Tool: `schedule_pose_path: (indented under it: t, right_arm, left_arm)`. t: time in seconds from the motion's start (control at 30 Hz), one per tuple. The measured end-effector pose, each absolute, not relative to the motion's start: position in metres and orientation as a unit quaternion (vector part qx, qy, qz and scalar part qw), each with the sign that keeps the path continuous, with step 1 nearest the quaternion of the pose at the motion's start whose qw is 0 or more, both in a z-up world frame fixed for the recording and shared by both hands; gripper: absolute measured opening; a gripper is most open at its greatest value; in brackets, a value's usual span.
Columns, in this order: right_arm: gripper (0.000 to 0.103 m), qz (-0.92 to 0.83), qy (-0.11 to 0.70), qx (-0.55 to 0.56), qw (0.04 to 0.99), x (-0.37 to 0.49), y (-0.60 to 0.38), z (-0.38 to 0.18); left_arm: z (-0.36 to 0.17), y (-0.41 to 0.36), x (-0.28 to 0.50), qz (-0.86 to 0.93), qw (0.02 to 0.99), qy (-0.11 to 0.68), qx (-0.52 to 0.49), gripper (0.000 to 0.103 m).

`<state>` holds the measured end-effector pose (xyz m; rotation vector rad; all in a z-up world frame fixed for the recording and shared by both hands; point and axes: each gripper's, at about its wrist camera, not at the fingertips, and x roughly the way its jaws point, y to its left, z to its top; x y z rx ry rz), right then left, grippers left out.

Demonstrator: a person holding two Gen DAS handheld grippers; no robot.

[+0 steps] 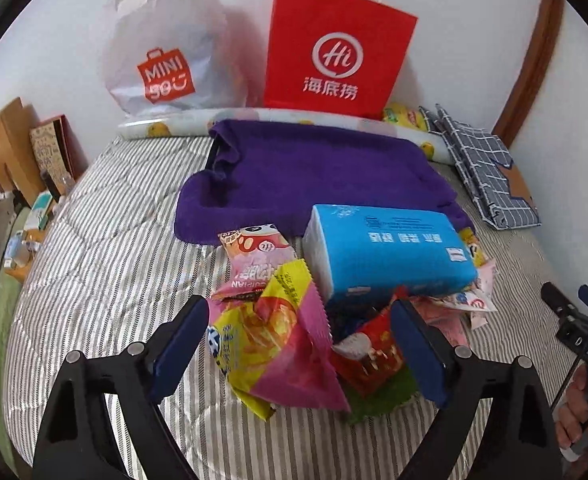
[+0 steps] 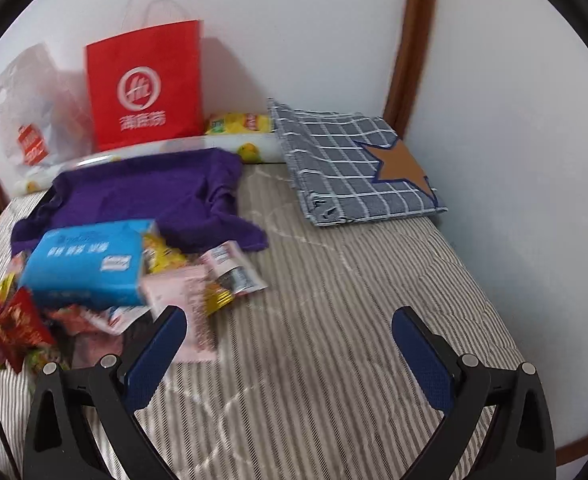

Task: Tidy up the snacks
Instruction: 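Lower the right tool onto the pink biscuit packet and close it, then close the left tool on the yellow-and-pink chip bag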

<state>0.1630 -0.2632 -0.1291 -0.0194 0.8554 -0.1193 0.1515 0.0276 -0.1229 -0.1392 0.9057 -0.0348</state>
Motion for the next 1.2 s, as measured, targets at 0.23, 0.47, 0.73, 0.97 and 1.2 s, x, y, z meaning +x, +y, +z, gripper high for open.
schedule_pose_path:
  t: [0.23, 0.47, 0.73, 0.97, 1.2]
  right_arm:
    - [0.098, -0.044, 0.425, 0.015, 0.904, 0.181, -0.279, -0.141]
    - [0.092, 0.034, 0.444, 0.035, 0.895, 0.192, -0.256, -0.156]
    - [0.092, 0.068, 0.451, 0.022, 0.89, 0.192, -0.229, -0.169]
    - [0.083, 0.073, 0.472, 0.031, 0.878, 0.203, -0.223, -0.188]
    - [0.038, 0.068, 0.465, 0.02, 0.882, 0.195, -0.221, -0.185]
  left_arm:
    - [-0.129, 0.034, 0.17, -0.017, 0.891, 0.445, -0.087, 0.087]
    - [-0.137, 0.031, 0.179, -0.025, 0.883, 0.46, -0.09, 0.084]
    - [-0.143, 0.037, 0.182, -0.022, 0.877, 0.468, -0.108, 0.084]
    - [-0.145, 0.045, 0.178, -0.021, 0.873, 0.475, -0.11, 0.084]
    - [-0.139, 0.066, 0.168, -0.011, 0.88, 0.462, -0.11, 0.084]
